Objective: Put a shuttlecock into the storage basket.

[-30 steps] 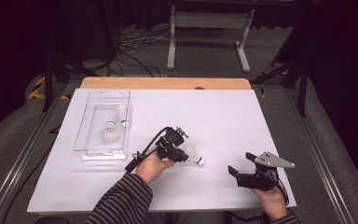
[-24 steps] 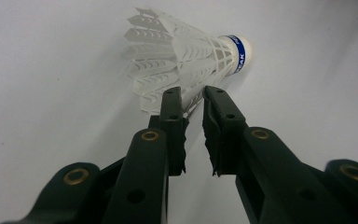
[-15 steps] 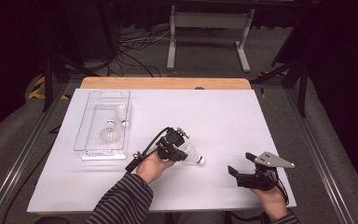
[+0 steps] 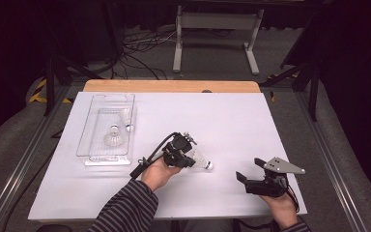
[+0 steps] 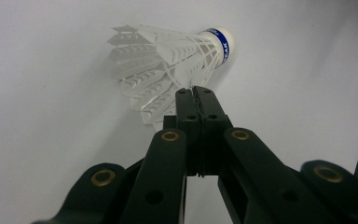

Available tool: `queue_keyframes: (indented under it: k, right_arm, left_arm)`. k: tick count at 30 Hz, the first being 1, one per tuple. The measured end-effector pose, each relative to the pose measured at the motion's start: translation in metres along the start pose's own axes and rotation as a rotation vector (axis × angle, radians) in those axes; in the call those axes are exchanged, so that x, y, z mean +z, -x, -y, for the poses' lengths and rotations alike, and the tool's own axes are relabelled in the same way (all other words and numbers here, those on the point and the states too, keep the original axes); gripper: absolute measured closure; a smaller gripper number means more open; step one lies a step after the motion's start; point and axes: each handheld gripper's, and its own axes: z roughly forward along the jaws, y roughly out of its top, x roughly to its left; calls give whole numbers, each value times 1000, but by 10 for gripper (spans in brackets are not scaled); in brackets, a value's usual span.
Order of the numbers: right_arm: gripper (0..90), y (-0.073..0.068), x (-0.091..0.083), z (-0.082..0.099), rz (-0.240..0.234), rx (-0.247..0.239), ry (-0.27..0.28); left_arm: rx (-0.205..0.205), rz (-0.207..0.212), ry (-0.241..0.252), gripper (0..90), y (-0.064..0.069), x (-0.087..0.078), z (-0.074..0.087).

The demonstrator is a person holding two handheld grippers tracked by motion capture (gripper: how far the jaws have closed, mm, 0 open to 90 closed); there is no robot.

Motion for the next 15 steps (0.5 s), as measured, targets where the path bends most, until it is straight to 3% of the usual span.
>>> queue_keyframes:
  k: [15]
  right_arm:
    - [110,0,0,0,1,0,0]
  left_arm:
    - [21,9,17,900,4,-8,1]
